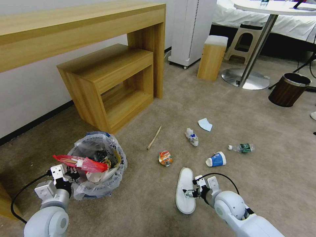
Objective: Pick up the trash bin and place the garbage on the floor into it.
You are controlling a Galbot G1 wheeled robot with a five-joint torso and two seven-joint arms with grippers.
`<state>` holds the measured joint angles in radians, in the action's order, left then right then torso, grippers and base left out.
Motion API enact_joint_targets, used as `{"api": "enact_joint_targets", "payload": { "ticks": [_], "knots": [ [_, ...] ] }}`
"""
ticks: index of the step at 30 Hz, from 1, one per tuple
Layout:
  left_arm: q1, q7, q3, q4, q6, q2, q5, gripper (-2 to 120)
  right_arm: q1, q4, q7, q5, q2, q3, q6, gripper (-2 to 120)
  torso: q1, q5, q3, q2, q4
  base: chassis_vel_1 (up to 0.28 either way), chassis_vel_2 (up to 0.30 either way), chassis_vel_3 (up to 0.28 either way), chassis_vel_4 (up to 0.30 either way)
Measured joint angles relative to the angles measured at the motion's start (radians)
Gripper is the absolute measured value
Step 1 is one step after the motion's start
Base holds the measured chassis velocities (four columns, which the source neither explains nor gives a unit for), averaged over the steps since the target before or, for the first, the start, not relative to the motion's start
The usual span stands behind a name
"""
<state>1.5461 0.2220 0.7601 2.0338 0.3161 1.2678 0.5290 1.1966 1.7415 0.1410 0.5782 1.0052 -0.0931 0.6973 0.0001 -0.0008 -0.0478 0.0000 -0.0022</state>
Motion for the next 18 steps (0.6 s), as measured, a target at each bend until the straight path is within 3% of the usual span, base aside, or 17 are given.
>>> {"api": "enact_joint_targets", "payload": {
  "ticks": [18],
  "knots": [
    [-0.005, 0.000, -0.003, -0.004, -0.003, -0.008, 0.005, 0, -0.023, -0.061, 0.003, -0.013, 0.013, 0.004, -0.017, 100, 0.000, 0.0000, 0.000, 0.000, 0.0000, 0.000, 0.000, 0.000, 0.000]
  ]
}}
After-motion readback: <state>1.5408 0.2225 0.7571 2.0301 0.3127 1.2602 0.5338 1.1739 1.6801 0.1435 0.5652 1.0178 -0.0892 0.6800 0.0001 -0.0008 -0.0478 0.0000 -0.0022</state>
